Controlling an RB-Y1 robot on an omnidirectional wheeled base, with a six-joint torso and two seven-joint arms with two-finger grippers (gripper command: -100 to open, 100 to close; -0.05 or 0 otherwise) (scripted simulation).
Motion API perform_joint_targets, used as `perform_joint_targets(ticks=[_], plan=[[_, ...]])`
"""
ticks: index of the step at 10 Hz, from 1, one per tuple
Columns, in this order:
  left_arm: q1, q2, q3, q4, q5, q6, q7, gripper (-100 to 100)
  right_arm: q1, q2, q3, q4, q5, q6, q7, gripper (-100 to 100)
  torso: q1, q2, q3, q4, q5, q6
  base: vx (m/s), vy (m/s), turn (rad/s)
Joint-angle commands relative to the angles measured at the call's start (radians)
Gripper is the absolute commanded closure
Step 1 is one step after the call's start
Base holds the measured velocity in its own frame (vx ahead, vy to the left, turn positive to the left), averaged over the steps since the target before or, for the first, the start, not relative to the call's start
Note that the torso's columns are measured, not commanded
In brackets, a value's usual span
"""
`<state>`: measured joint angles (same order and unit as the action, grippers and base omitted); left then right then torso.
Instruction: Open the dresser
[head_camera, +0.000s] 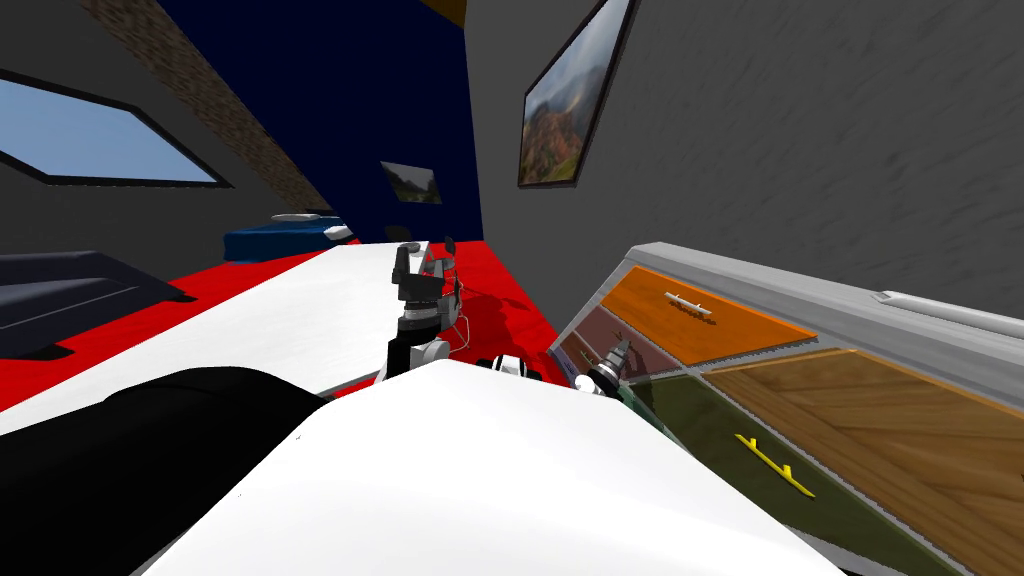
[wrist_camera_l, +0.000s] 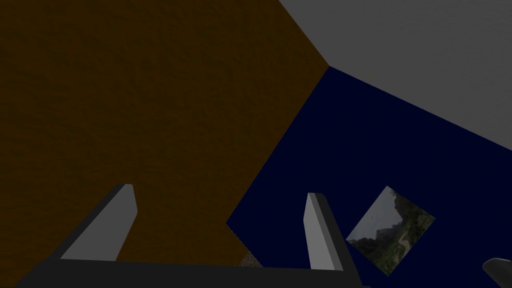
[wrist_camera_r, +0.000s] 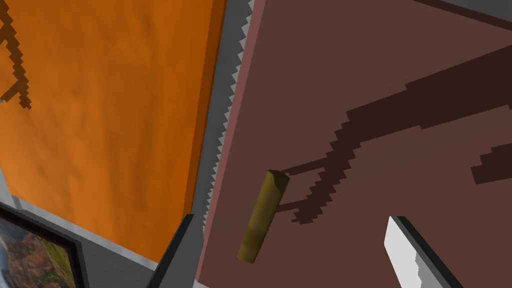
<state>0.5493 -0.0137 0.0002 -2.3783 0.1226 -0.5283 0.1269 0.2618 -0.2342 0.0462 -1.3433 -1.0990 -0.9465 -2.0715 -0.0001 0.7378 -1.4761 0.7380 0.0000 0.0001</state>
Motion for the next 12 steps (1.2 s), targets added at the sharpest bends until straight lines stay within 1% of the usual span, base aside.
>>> perform_joint_targets(ticks=[1, 2, 3, 5, 8, 9, 10, 11, 12], plan=[[0.000, 0.000, 0.000, 0.000, 0.000, 0.000, 0.000, 0, -0.019, -0.005, -0.018, -0.020, -0.016, 0.039, 0.028, -100, -0.001, -0.001, -0.001, 0.000, 0.000, 0.000, 0.043, -0.039, -0.036], [0.000, 0.000, 0.000, 0.000, 0.000, 0.000, 0.000, 0, -0.016, -0.006, -0.014, -0.011, -0.012, 0.026, 0.015, -100, -0.002, -0.002, -0.001, -0.001, 0.000, 0.000, 0.020, -0.019, -0.001], [0.000, 0.000, 0.000, 0.000, 0.000, 0.000, 0.000, 0, 0.000, 0.000, 0.000, 0.000, 0.000, 0.000, 0.000, 100, 0.000, 0.000, 0.000, 0.000, 0.000, 0.000, -0.026, 0.023, 0.067], [0.000, 0.000, 0.000, 0.000, 0.000, 0.000, 0.000, 0, -0.009, -0.001, -0.008, -0.014, -0.007, 0.021, 0.016, 100, 0.001, 0.002, 0.001, 0.001, 0.001, 0.000, -0.045, 0.045, -0.010], [0.000, 0.000, 0.000, 0.000, 0.000, 0.000, 0.000, 0, -0.016, 0.003, -0.013, -0.038, -0.012, 0.041, 0.039, 100, 0.005, 0.003, 0.002, 0.001, 0.001, 0.000, -0.126, 0.172, -0.041], [0.000, 0.000, 0.000, 0.000, 0.000, 0.000, 0.000, 0, -0.016, 0.003, -0.011, -0.030, -0.011, 0.035, 0.032, 100, 0.003, 0.001, 0.000, 0.000, 0.001, 0.000, -0.059, 0.090, -0.012], [0.000, 0.000, 0.000, 0.000, 0.000, 0.000, 0.000, 0, -0.012, 0.007, -0.007, -0.057, -0.044, 0.039, 0.005, -100, -0.005, -0.004, -0.002, -0.001, -0.001, 0.000, -0.001, -0.012, 0.013], [0.000, 0.000, 0.000, 0.000, 0.000, 0.000, 0.000, 0, -0.010, 0.008, -0.006, -0.068, -0.059, 0.040, -0.008, -100, -0.009, -0.006, -0.004, -0.002, -0.003, 0.000, 0.028, -0.064, 0.019], [0.000, 0.000, 0.000, 0.000, 0.000, 0.000, 0.000, 0, -0.008, 0.011, -0.003, -0.085, -0.081, 0.041, -0.027, -100, -0.008, -0.005, -0.003, -0.002, -0.002, 0.000, 0.048, -0.091, 0.016]])
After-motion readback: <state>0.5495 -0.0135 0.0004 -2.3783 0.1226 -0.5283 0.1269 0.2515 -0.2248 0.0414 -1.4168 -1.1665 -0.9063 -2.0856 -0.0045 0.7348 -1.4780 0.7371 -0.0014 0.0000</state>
